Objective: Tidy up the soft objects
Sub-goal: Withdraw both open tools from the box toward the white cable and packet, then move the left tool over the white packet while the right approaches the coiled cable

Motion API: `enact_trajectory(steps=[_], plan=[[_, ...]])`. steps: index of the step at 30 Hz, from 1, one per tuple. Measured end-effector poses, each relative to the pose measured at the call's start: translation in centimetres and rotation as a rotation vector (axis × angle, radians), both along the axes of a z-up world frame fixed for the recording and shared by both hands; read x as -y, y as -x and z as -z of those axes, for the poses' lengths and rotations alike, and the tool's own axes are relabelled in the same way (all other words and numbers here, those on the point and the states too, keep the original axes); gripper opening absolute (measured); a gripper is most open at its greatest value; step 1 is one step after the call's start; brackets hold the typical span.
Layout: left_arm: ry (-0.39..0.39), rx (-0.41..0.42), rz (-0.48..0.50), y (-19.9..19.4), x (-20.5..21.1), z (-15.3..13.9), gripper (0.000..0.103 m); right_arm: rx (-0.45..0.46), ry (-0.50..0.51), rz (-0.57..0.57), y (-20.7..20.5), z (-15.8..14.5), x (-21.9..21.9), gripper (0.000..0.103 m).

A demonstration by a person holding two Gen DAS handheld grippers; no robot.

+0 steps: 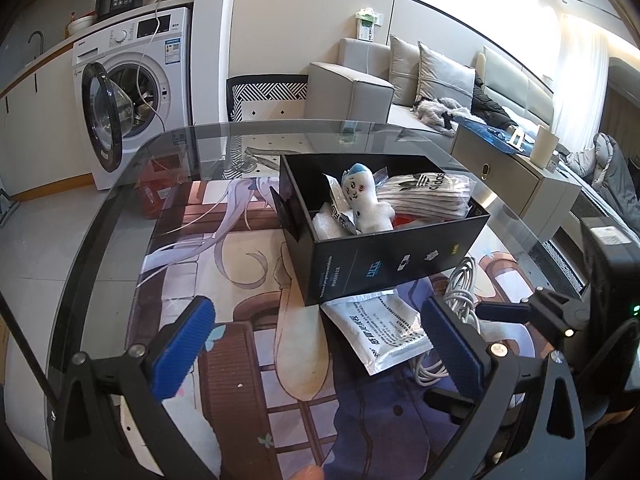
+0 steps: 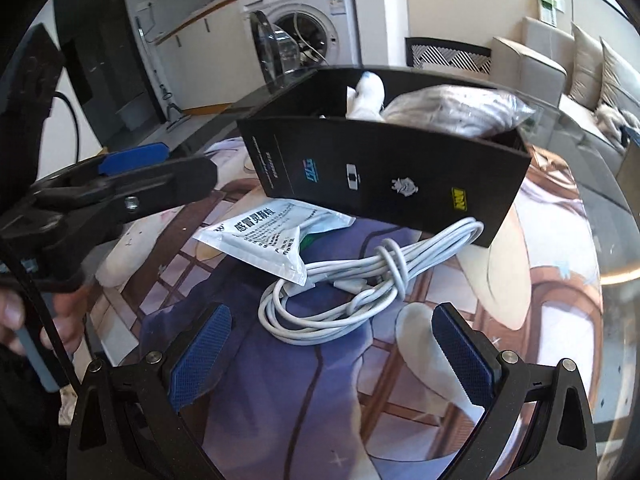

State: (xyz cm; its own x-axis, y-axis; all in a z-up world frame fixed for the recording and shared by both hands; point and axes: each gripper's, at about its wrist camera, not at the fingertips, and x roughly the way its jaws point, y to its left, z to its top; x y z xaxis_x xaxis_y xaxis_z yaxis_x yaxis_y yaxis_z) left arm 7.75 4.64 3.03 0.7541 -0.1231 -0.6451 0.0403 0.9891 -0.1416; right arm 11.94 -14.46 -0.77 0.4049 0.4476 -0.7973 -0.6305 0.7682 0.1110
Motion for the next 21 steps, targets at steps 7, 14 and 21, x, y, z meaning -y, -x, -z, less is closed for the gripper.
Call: enact_trajectory(steps=[7, 14, 21], plan=[[0.002, -0.016, -0.018, -0.3, -0.6, 0.4, 0.103, 0.012, 0.016, 0.050, -0.7, 0.6, -1.0, 0.102], [0.002, -0.021, -0.015, -0.3, -0.7, 0.5, 0.103, 0.044, 0.087, 0.055, -1.5, 0.8, 0.0, 0.102], [0.000, -0.032, -0.015, -0.4, -0.7, 0.8, 0.103, 0.050, 0.133, -0.012, -2.0, 0.4, 1.2, 0.102]])
